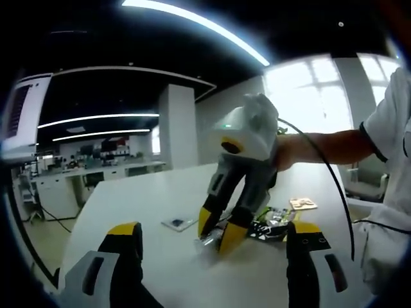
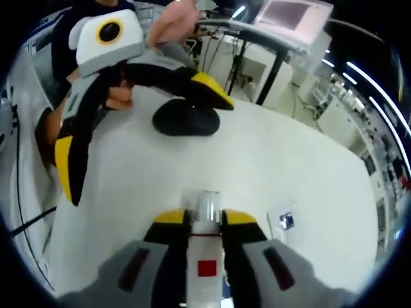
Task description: Arrange the skincare products in the storage area until every visible bottle or jar stands upright without overlapping.
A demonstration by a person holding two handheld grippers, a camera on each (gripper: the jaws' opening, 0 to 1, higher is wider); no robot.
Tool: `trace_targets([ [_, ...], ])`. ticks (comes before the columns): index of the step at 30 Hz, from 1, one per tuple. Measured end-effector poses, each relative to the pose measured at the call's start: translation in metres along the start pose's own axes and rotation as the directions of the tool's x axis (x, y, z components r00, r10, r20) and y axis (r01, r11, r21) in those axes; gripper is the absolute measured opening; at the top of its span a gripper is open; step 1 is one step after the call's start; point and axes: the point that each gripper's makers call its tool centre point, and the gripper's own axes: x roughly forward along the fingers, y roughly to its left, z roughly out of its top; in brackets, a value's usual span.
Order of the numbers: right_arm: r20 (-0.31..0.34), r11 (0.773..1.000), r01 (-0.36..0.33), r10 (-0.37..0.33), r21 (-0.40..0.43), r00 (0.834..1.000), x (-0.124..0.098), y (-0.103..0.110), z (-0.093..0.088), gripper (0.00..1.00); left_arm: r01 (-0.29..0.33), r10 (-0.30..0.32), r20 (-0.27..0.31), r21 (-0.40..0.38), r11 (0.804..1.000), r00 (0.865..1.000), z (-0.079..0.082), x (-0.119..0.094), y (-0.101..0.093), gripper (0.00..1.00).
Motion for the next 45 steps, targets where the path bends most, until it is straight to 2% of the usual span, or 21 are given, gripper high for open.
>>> trace_targets([
  [3, 0.024, 1.000, 0.000, -0.001, 0.010, 1.000, -0.002, 0.000, 0.006, 0.19, -0.001, 0.001, 0.000, 0.002, 1.000, 1.000, 0.000, 0.000, -0.001, 0.95],
  [7, 0.106, 0.998, 0.016, -0.022, 0.059, 0.994, -0.015, 0.000, 0.021, 0.19, 0.003, -0.003, -0.003, 0.004, 1.000, 1.000, 0.000, 0.001, -0.002, 0.95],
  [14, 0.205, 0.989, 0.033, -0.062, 0.141, 0.977, -0.036, -0.003, 0.041, 0.19, 0.015, -0.015, -0.006, -0.004, 1.000, 1.000, -0.001, 0.004, -0.005, 0.91],
  [24, 0.276, 0.982, 0.037, -0.088, 0.186, 0.957, -0.048, 0.002, 0.055, 0.19, 0.028, -0.028, 0.003, -0.004, 1.000, 1.000, 0.000, 0.005, -0.010, 0.88],
  [28, 0.307, 0.978, 0.036, -0.100, 0.206, 0.946, -0.051, 0.003, 0.061, 0.19, 0.023, -0.023, 0.001, -0.034, 0.999, 1.000, -0.002, 0.005, -0.007, 0.80],
  [32, 0.341, 0.973, 0.037, -0.116, 0.228, 0.933, -0.055, 0.000, 0.069, 0.19, 0.044, -0.040, 0.046, -0.069, 0.997, 0.998, 0.004, 0.004, -0.011, 0.73],
  [37, 0.368, 0.969, 0.039, -0.130, 0.243, 0.921, -0.058, 0.000, 0.078, 0.19, 0.042, -0.038, 0.052, -0.071, 0.997, 0.998, 0.005, 0.004, -0.010, 0.67],
  [40, 0.385, 0.967, 0.053, -0.148, 0.248, 0.911, -0.061, 0.001, 0.082, 0.19, 0.050, -0.045, 0.057, -0.084, 0.995, 0.997, 0.004, 0.004, -0.010, 0.58],
  [42, 0.399, 0.964, 0.071, -0.171, 0.255, 0.901, -0.063, -0.002, 0.084, 0.19, 0.073, -0.066, 0.080, -0.093, 0.993, 0.995, 0.008, 0.002, -0.013, 0.50],
  [45, 0.423, 0.957, 0.083, -0.199, 0.277, 0.884, -0.067, -0.002, 0.088, 0.19, 0.080, -0.068, 0.106, -0.110, 0.991, 0.992, 0.013, 0.002, -0.014, 0.47],
])
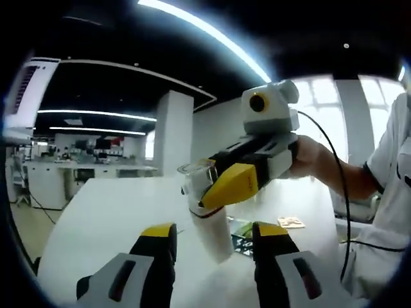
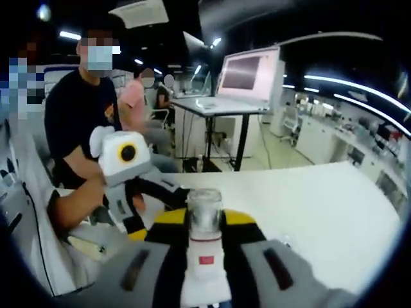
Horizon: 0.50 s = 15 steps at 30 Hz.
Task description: Arrange the skincare products in the storage area until every visible bottle or jar stands upright without overlapping.
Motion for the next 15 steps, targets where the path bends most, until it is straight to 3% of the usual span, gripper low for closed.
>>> trace_targets([
  [8, 0.129, 0.996, 0.044, -0.054, 0.079, 0.990, -0.006, 0.004, 0.015, 0.19, -0.008, 0.008, 0.022, -0.001, 1.000, 1.000, 0.005, 0.000, 0.000, 0.47],
  [15, 0.172, 0.988, 0.055, -0.080, 0.144, 0.982, -0.008, 0.009, 0.014, 0.19, -0.002, 0.002, 0.026, -0.012, 1.000, 1.000, 0.006, -0.001, -0.001, 0.43],
])
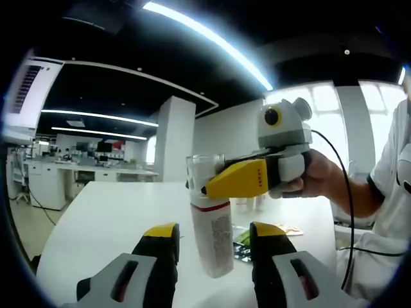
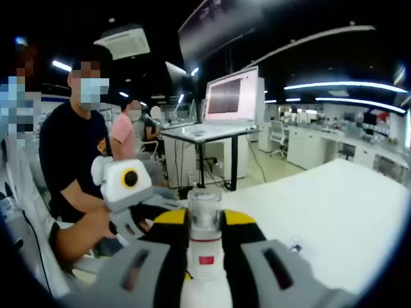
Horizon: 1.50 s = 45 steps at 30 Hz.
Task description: Arrange the skincare products in the storage area until every visible bottle or jar stands upright without overlapping.
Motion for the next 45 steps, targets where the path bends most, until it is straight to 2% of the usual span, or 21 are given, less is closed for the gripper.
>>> trace_targets([
  [4, 0.020, 1.000, 0.000, -0.001, 0.019, 1.000, -0.003, 0.004, -0.001, 0.19, 0.005, -0.005, 0.009, -0.009, 1.000, 1.000, 0.001, 0.000, -0.001, 0.38],
  [8, 0.030, 0.999, 0.000, -0.001, 0.035, 1.000, -0.005, 0.008, -0.002, 0.19, 0.018, -0.018, 0.018, -0.023, 1.000, 1.000, 0.002, -0.001, -0.003, 0.27],
  [11, 0.036, 0.999, 0.005, -0.006, 0.041, 0.999, -0.007, 0.011, -0.004, 0.19, 0.032, -0.031, 0.022, -0.037, 0.999, 0.999, 0.003, -0.001, -0.006, 0.26],
  [15, 0.053, 0.999, 0.020, -0.023, 0.046, 0.998, -0.014, 0.010, -0.004, 0.19, 0.026, -0.026, 0.014, 0.005, 1.000, 1.000, 0.004, 0.000, -0.010, 0.24],
  [23, 0.069, 0.998, 0.026, -0.030, 0.065, 0.997, -0.025, 0.012, -0.006, 0.19, 0.058, -0.058, 0.009, 0.006, 0.998, 0.998, 0.004, 0.003, -0.019, 0.24],
  [30, 0.087, 0.998, 0.008, -0.014, 0.069, 0.996, -0.031, 0.016, -0.004, 0.19, 0.102, -0.102, 0.011, -0.053, 0.993, 0.995, 0.004, 0.004, -0.029, 0.23],
  [36, 0.078, 0.998, -0.024, 0.019, 0.062, 0.997, -0.033, 0.018, -0.006, 0.20, 0.133, -0.133, -0.008, -0.018, 0.991, 0.991, 0.003, 0.002, -0.036, 0.23],
  [41, 0.079, 0.996, -0.068, 0.064, 0.049, 0.995, -0.037, 0.024, -0.006, 0.21, 0.204, -0.204, -0.019, -0.017, 0.979, 0.979, 0.001, -0.002, -0.048, 0.23],
  [45, 0.090, 0.994, -0.105, 0.103, 0.024, 0.991, -0.043, 0.033, -0.003, 0.22, 0.279, -0.280, 0.005, -0.049, 0.959, 0.960, 0.005, -0.005, -0.060, 0.23],
])
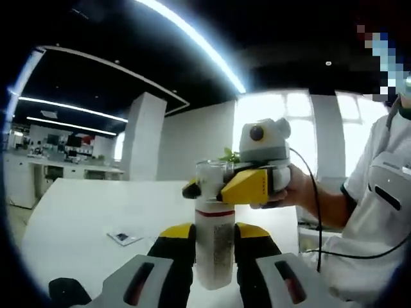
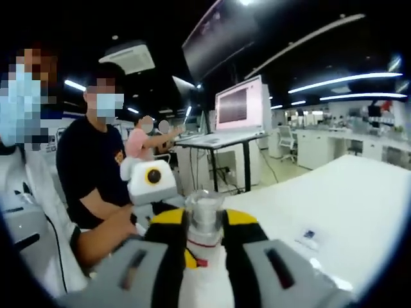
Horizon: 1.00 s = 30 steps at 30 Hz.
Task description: Arrange the skincare products in the storage area until every visible bottle or jar stands upright without overlapping.
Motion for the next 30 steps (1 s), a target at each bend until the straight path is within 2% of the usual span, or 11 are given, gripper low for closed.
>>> trace_targets([
  [2, 0.005, 1.000, -0.015, 0.015, -0.010, 1.000, -0.004, 0.005, 0.003, 0.23, 0.041, -0.040, 0.013, -0.042, 0.998, 0.999, 0.002, 0.001, -0.007, 0.23],
  [6, 0.012, 1.000, -0.026, 0.026, -0.016, 1.000, -0.009, 0.012, 0.006, 0.23, 0.086, -0.084, 0.028, -0.078, 0.993, 0.996, 0.005, 0.003, -0.014, 0.23],
  [16, 0.000, 0.997, -0.060, 0.060, -0.057, 0.998, -0.022, 0.029, 0.003, 0.24, 0.165, -0.165, 0.004, -0.070, 0.984, 0.986, 0.002, 0.009, -0.036, 0.23],
  [19, 0.006, 0.994, -0.090, 0.090, -0.065, 0.996, -0.026, 0.035, 0.004, 0.24, 0.210, -0.211, 0.004, -0.079, 0.974, 0.978, 0.002, 0.009, -0.045, 0.23],
  [25, 0.033, 0.988, -0.149, 0.150, -0.032, 0.988, -0.033, 0.050, 0.007, 0.24, 0.289, -0.289, 0.015, -0.088, 0.953, 0.957, 0.004, 0.008, -0.063, 0.23],
  [27, 0.030, 0.988, -0.151, 0.152, -0.034, 0.988, -0.035, 0.053, 0.007, 0.24, 0.299, -0.299, 0.012, -0.078, 0.951, 0.954, 0.003, 0.008, -0.067, 0.23],
  [30, 0.036, 0.992, -0.123, 0.124, -0.024, 0.992, -0.038, 0.050, 0.008, 0.23, 0.291, -0.291, 0.016, -0.059, 0.955, 0.957, 0.004, 0.009, -0.067, 0.23],
])
